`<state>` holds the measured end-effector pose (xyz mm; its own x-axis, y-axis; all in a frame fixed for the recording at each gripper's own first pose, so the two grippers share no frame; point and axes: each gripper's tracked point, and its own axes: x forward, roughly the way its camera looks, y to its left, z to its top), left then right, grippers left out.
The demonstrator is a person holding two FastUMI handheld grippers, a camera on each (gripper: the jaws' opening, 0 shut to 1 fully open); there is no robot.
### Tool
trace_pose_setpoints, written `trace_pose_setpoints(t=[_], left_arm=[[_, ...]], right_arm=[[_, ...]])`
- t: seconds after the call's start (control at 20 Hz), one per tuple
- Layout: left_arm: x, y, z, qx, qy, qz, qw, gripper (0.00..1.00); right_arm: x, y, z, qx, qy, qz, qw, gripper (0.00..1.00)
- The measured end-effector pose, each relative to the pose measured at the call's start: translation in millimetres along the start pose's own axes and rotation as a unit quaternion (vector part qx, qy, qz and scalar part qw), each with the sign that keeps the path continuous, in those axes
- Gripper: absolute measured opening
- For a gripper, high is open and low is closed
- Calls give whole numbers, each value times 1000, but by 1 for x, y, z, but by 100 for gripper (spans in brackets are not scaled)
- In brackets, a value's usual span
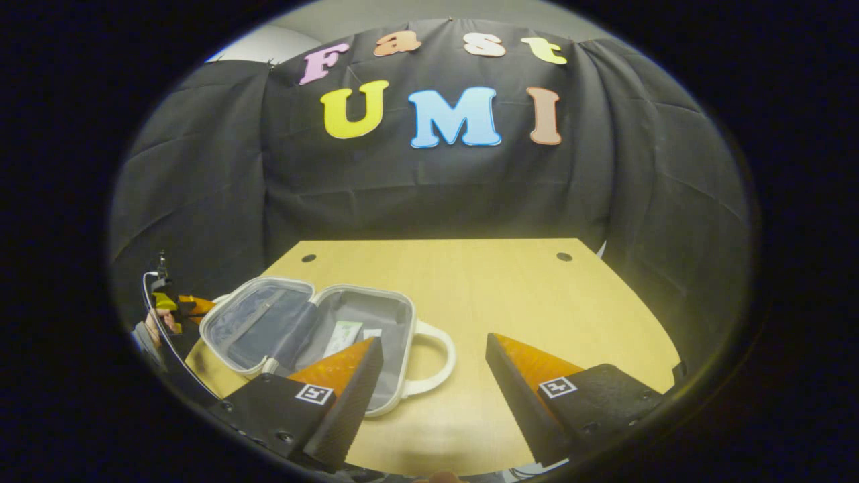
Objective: First open the suitcase, pack the skin care products into it, and then close the suitcase.
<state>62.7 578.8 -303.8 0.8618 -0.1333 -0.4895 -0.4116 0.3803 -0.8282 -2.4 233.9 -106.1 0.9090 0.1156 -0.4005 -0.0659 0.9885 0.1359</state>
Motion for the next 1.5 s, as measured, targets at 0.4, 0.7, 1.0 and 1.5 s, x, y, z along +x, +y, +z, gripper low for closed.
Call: trace_pose_setpoints(t=[0.4, 0.7, 1.0, 1.5], left_arm=[[-73, -180, -31, 137, -39, -71, 987, 8], [-96, -298, -145, 265, -57, -93, 958, 8], [-64, -353, -316, 384, -49, -78, 919, 7], [36, -314, -486, 477, -18, -16, 879, 8]], right_arm=[[-6, -33, 27, -4, -44, 12, 999, 95], [-15, -100, 59, -29, -89, -3, 996, 94], [-34, -162, 69, -30, -110, 12, 993, 94], [-52, -244, 40, -29, -89, 26, 995, 94]])
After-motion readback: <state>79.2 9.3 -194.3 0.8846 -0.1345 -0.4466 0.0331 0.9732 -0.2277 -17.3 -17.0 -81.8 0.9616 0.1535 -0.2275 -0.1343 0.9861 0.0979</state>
